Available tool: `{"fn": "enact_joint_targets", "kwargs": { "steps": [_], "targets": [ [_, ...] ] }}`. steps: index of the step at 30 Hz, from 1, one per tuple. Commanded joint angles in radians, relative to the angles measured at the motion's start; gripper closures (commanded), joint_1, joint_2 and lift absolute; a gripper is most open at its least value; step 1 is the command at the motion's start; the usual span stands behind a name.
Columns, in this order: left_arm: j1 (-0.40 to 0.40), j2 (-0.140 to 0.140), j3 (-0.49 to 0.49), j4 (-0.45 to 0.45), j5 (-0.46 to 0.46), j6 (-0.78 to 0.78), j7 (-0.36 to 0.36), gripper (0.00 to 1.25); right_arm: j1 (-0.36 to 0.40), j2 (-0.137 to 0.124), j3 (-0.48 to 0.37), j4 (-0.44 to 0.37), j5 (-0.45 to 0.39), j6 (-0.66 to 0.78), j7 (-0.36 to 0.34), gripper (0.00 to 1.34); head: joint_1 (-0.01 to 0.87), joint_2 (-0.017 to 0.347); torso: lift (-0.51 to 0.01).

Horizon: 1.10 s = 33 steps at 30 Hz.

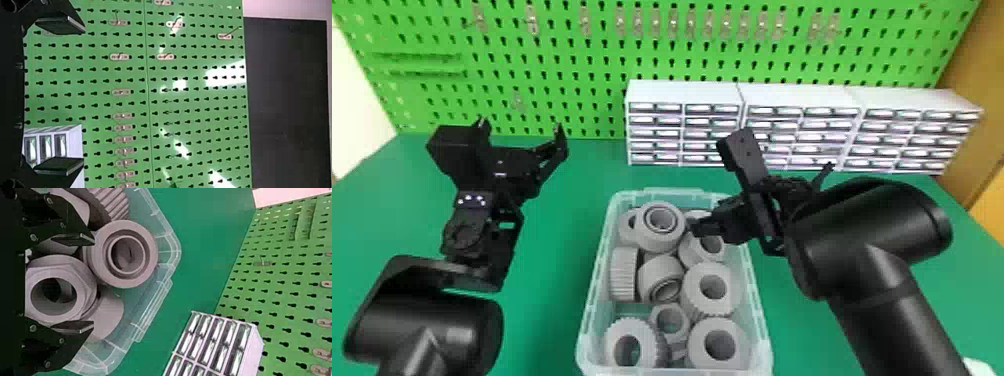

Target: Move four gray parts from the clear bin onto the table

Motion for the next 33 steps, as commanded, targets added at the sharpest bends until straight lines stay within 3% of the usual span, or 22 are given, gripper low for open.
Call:
{"fn": "enact_joint_targets", "kwargs": {
  "steps": [1, 20, 33],
  "targets": [
    [0.000, -0.001, -0.002, 0.002, 0.000, 0.000, 0.000, 0.11, -0.002, -0.002, 0.003, 0.001, 0.004, 0.003, 0.000, 0.51, 0.678, 0.034, -0.050],
    [-0.002, -0.001, -0.003, 0.002, -0.002, 0.008, 0.000, 0.11, 0.007, -0.006, -0.009, 0.004, 0.012, -0.030, 0.000, 0.51, 0.678, 0.034, -0.050],
    [0.000, 0.001, -0.006, 0.002, -0.002, 0.011, 0.000, 0.11, -0.051, 0.003, 0.028, 0.142, 0.049, -0.182, 0.000, 0.51, 0.678, 0.034, -0.050]
  ]
}}
